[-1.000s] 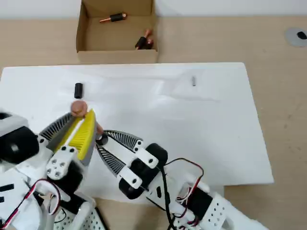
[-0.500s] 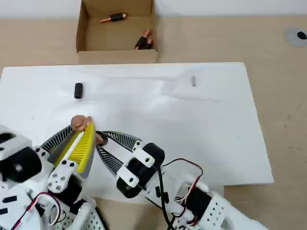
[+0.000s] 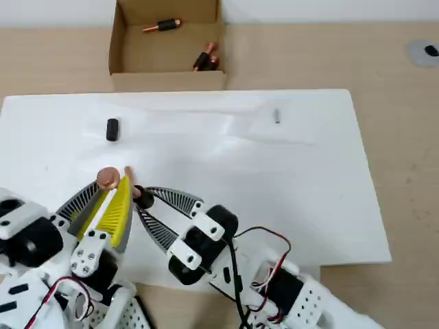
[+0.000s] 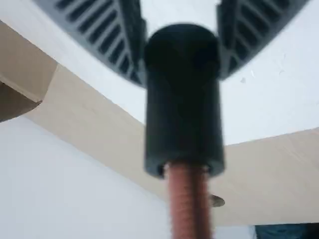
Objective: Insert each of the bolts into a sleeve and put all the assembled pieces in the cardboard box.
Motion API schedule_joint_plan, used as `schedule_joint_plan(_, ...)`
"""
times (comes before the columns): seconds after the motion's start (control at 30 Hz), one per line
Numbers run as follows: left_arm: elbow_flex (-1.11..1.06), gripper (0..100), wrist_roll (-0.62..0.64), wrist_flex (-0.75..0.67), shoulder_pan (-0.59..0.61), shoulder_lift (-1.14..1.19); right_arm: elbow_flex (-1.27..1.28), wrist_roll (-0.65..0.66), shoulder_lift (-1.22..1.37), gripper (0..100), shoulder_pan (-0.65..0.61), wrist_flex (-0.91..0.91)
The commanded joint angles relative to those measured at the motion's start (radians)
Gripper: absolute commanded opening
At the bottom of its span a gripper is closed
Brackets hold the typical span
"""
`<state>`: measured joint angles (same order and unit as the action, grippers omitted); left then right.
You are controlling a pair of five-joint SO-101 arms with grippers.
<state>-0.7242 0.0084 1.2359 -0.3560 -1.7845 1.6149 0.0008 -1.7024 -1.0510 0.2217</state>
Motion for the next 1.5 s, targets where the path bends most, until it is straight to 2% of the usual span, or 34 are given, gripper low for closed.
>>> schedule_joint_plan(0.0, 0.0, 1, -0.008, -0.02, 0.015, 0.001, -0.007, 0.003, -0.012, 0.9, 0.024, -0.026)
schedule_joint_plan(0.17, 0.002, 1, -0.005, -0.012, 0.012, 0.007, -0.007, 0.005, -0.012, 0.9, 0.024, -0.026)
schedule_joint_plan(0.33, 0.005, 8, 0.009, -0.002, -0.005, 0.007, -0.01, 0.006, -0.012, 0.9, 0.024, -0.012)
schedule_joint_plan(0.47, 0.002, 9, 0.02, 0.026, -0.058, 0.007, -0.015, 0.008, -0.021, 0.9, 0.025, 0.048)
schedule_joint_plan(0.73, 0.006, 11, 0.017, 0.028, -0.06, 0.008, -0.016, 0.008, -0.021, 0.9, 0.025, 0.052)
schedule_joint_plan(1.0, 0.046, 13, 0.015, 0.1, -0.06, 0.013, -0.016, 0.008, -0.021, 0.9, 0.025, 0.052)
schedule_joint_plan(1.17, 0.137, 14, 0.015, 0.161, -0.06, 0.105, -0.018, 0.008, -0.021, 0.9, 0.048, 0.052)
schedule_joint_plan(1.33, 0.258, 17, 0.014, 0.19, 0.034, 0.211, -0.038, 0.008, -0.021, 0.9, 0.101, 0.057)
schedule_joint_plan(1.47, 0.318, 18, 0.014, 0.19, 0.051, 0.266, -0.07, 0.008, -0.013, 0.9, 0.105, 0.057)
